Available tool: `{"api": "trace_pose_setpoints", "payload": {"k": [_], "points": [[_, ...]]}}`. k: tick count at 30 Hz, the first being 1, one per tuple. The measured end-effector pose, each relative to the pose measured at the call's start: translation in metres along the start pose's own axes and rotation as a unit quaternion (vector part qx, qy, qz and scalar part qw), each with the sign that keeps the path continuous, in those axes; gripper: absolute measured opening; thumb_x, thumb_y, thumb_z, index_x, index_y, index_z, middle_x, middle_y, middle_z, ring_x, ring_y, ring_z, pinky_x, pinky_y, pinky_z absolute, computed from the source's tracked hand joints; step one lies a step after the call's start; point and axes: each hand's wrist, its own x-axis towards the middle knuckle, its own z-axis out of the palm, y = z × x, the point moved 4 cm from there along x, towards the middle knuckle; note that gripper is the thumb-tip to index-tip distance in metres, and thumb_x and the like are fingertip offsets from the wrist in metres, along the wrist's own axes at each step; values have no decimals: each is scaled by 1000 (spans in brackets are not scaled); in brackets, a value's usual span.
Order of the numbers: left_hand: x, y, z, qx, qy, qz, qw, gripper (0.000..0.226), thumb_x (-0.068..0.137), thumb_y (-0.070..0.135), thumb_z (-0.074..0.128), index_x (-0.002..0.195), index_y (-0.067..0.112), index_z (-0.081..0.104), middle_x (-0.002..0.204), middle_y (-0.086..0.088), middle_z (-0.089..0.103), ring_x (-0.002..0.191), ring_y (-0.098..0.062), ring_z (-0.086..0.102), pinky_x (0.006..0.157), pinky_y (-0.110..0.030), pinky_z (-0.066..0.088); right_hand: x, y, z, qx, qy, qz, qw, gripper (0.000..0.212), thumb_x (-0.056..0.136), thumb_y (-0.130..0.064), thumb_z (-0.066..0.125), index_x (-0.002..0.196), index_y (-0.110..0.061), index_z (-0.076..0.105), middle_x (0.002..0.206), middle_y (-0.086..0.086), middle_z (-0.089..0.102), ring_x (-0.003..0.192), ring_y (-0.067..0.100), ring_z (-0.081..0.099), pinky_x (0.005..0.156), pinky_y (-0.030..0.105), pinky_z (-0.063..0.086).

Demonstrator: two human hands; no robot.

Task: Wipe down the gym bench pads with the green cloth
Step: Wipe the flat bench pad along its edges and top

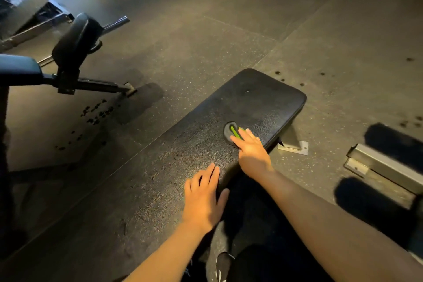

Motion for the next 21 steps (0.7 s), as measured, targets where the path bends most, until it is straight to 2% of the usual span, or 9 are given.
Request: {"api": "trace_pose_setpoints", "payload": {"k": [2, 5, 6, 8, 11, 14, 16, 19, 21], "points": [[-1, 3, 6, 0, 0, -30, 1000, 71, 94, 61, 32, 155, 25, 33, 161, 7, 31, 141, -22, 33, 114, -45, 27, -4, 3, -1, 26, 31, 33, 999, 58, 91, 4, 46, 146, -17, 48, 163, 6, 22, 153, 23, 9, 120, 32, 1], [2, 6, 6, -12, 5, -46, 999, 68, 96, 58, 46, 154, 26, 32, 161, 7, 30, 140, -21, 31, 113, -40, 15, -27, -17, 13, 75, 54, -12, 996, 50, 83, 1, 47, 128, -9, 65, 151, 14, 44, 146, 31, 31, 119, 34, 12], [3, 8, 4, -14, 7, -46, 999, 67, 94, 57, 49, 153, 26, 35, 158, 6, 34, 137, -21, 32, 110, -38, 14, -38, -25, 19, 83, 34, -39, 995, 49, 82, -2, 46, 125, -8, 67, 149, 14, 47, 144, 31, 35, 118, 32, 12], [7, 10, 0, -26, 17, -51, 998, 63, 92, 57, 52, 147, 29, 39, 150, 8, 41, 127, -20, 36, 103, -35, 18, -55, -29, 29, 73, -1, -89, 993, 52, 85, -5, 42, 132, -12, 63, 151, 9, 45, 145, 26, 32, 119, 27, 8], [12, 11, 0, -34, 36, -64, 997, 58, 91, 61, 54, 139, 29, 46, 140, 8, 45, 121, -22, 38, 104, -41, 25, -57, -12, 25, 53, -4, -128, 990, 51, 90, -3, 45, 138, -15, 58, 154, 9, 42, 147, 25, 30, 123, 36, 15], [16, 16, 8, -18, 32, -71, 997, 59, 90, 61, 54, 138, 26, 49, 134, 2, 47, 117, -26, 40, 102, -47, 29, -44, 20, 6, 59, 48, -73, 994, 49, 91, 1, 42, 135, -12, 60, 152, 11, 44, 146, 29, 31, 122, 43, 22], [18, 19, 13, -10, 34, -74, 997, 59, 90, 61, 51, 138, 25, 51, 134, -4, 48, 117, -30, 42, 102, -52, 31, -31, 41, -8, 60, 100, -22, 993, 47, 92, 0, 42, 132, -12, 63, 149, 13, 48, 144, 35, 34, 116, 54, 29], [20, 21, 17, -9, 37, -66, 997, 59, 91, 59, 47, 140, 27, 51, 139, -11, 44, 124, -34, 40, 104, -57, 28, -16, 70, -23, 48, 155, 74, 984, 41, 95, -11, 48, 131, -25, 65, 149, 2, 49, 141, 37, 33, 116, 56, 22], [21, 22, 17, -5, 33, -61, 998, 59, 93, 60, 42, 143, 29, 48, 144, -11, 40, 129, -33, 35, 107, -58, 25, -17, 71, -29, 54, 209, 97, 972, 40, 93, -12, 52, 127, -27, 67, 146, -1, 52, 119, 39, 44, 107, 55, 35]]}}
